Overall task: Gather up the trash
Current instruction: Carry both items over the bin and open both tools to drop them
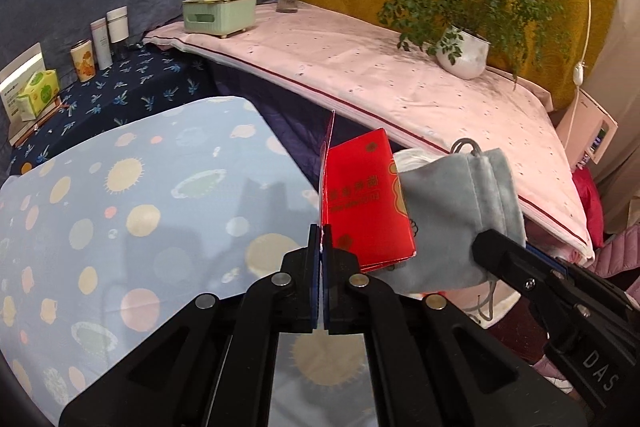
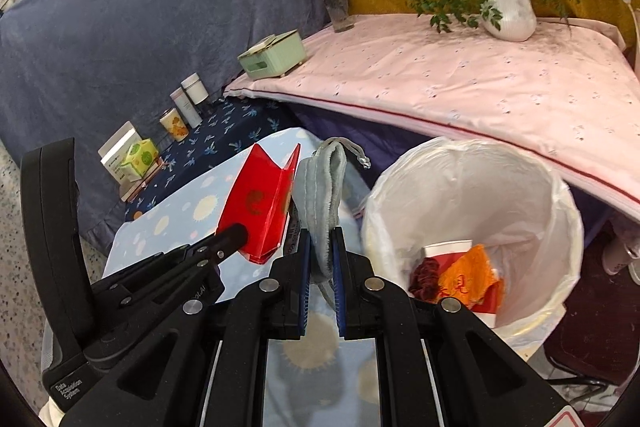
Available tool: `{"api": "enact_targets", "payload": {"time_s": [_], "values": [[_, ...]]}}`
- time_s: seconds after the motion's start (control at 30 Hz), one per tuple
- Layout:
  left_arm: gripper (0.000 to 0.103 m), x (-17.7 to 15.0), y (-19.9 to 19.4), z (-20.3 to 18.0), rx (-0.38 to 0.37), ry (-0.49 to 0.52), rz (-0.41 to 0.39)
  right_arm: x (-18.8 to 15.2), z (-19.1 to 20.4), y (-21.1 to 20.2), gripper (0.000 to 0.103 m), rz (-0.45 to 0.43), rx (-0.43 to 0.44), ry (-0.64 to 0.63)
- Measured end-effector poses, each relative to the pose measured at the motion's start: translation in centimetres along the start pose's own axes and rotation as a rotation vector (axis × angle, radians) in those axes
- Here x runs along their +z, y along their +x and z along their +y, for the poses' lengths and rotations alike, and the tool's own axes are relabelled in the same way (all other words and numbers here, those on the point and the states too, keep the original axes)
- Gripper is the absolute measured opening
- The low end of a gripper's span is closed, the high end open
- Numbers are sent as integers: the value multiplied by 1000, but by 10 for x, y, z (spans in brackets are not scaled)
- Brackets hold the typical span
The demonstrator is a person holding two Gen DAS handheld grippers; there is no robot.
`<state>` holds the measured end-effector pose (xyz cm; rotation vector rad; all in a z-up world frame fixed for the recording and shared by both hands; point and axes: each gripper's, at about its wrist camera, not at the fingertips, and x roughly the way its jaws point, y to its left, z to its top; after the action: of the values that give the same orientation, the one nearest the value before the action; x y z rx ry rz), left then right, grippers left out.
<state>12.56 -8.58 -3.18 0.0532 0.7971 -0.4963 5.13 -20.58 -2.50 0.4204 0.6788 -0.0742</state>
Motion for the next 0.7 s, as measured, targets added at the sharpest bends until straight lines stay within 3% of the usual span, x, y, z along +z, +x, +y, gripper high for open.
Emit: {"api": "enact_targets", "payload": {"time_s": [0.7], "values": [[1,11,16,-79,-85,79,46,24,-71,-48,10,-91,-145,61]]}}
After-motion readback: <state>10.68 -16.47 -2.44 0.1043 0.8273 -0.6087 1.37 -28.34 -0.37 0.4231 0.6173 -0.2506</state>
